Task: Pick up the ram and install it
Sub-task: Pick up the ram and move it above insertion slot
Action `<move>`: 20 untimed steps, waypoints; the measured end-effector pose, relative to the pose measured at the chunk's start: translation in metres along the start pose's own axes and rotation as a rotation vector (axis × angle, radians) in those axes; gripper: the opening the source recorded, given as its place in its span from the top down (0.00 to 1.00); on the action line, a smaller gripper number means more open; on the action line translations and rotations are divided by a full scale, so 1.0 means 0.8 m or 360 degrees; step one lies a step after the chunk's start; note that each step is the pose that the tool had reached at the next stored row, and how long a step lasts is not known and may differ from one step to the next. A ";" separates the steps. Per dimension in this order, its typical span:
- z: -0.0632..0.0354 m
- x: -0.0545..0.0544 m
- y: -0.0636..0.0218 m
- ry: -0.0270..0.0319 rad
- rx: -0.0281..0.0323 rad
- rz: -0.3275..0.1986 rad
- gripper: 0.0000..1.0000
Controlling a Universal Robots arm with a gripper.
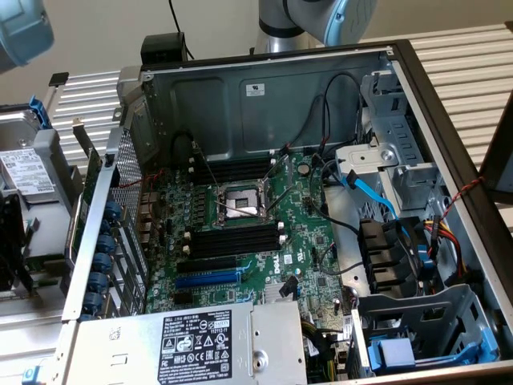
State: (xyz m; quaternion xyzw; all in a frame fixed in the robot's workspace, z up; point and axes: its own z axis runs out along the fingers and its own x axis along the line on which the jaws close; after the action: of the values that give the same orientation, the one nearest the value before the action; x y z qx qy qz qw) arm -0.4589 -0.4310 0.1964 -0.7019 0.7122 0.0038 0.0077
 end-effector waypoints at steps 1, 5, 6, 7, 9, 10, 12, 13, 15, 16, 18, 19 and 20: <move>0.000 0.000 0.000 0.00000 0.00000 0.0000 0.86; -0.009 0.001 0.000 0.00003 -0.00003 0.0000 0.86; -0.012 0.001 0.001 0.00001 -0.00001 0.0000 0.86; -0.015 0.001 0.001 0.00002 -0.00002 0.0000 0.86; -0.024 0.001 0.001 0.00002 -0.00002 0.0000 0.86; -0.030 0.001 0.001 0.00003 -0.00003 0.0000 0.86; -0.042 0.001 0.001 0.00002 -0.00002 0.0000 0.86; -0.047 0.001 0.001 0.00003 -0.00004 0.0000 0.86; -0.058 0.001 0.001 0.00002 -0.00001 0.0000 0.86; -0.064 0.001 0.001 0.00003 -0.00003 0.0000 0.86; -0.075 0.001 0.001 0.00001 0.00001 0.0000 0.86; -0.081 0.001 0.001 0.00002 0.00001 0.0000 0.86; -0.087 0.001 0.001 0.00001 0.00004 0.0000 0.86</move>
State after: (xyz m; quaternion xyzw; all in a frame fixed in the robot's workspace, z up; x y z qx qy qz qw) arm -0.4598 -0.4330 0.2660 -0.7020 0.7122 0.0037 0.0078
